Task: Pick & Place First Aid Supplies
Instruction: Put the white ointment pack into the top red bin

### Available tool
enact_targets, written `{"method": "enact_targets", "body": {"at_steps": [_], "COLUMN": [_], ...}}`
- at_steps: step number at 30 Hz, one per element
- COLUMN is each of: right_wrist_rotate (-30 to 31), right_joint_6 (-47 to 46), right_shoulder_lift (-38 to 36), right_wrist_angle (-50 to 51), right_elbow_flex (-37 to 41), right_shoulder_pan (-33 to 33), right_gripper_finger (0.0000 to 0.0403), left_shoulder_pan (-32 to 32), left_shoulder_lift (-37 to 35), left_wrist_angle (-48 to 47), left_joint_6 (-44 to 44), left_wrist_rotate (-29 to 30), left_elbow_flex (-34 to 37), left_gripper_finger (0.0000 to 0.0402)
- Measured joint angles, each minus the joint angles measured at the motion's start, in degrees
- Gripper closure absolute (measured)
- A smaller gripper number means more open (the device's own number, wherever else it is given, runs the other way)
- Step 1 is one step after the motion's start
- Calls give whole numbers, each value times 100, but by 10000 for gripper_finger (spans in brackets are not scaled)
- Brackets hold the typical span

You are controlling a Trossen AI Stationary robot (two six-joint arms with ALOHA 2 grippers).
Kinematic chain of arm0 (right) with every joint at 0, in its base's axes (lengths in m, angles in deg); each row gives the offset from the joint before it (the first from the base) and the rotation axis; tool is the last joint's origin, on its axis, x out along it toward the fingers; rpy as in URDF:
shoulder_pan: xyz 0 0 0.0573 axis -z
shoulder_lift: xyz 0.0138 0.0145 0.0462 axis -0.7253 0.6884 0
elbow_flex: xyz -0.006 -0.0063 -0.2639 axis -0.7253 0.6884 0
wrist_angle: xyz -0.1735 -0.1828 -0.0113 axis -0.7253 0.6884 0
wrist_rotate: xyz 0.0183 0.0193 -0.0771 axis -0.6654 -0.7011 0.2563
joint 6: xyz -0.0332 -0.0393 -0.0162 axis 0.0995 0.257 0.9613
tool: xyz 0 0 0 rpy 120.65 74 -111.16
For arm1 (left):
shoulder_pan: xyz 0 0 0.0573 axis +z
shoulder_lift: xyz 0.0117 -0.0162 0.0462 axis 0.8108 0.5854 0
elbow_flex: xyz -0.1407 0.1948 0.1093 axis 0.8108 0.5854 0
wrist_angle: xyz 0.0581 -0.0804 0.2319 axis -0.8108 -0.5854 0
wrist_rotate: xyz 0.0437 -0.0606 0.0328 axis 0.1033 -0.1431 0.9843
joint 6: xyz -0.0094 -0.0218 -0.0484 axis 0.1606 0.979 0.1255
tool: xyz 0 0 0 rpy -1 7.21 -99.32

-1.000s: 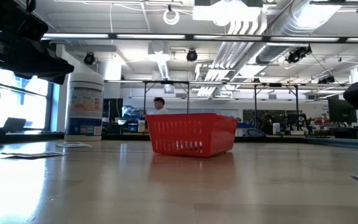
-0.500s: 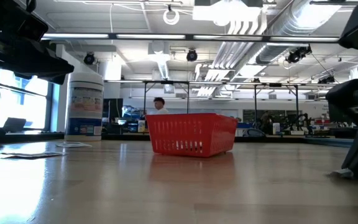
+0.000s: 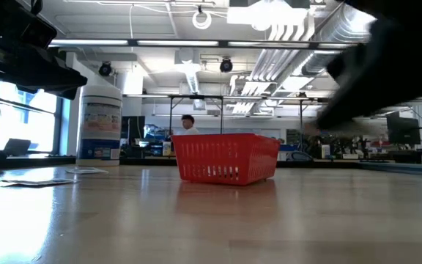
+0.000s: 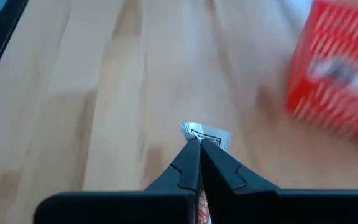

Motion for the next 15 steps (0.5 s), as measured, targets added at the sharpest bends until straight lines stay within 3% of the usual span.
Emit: {"method": "enact_targets", "body": {"at_steps": [9, 15], "right_wrist_rotate": [-102, -1323], "right_joint_6": [2048, 2733], "right_shoulder_lift": [-155, -155], "right_wrist_angle": [-16, -48], "right_elbow_flex": [-1301, -1832], "right_shoulder_pan": [1809, 3606], "right_gripper_finger": [394, 400], "left_shoulder_pan": [0, -2], "left_shoulder_lift": [2, 2], "left_wrist_angle": [0, -1], "left_joint_6": [0, 0], "left_wrist_rotate": [-1, -1], "left_elbow_flex": [0, 0], "left_gripper_finger": [380, 380]}}
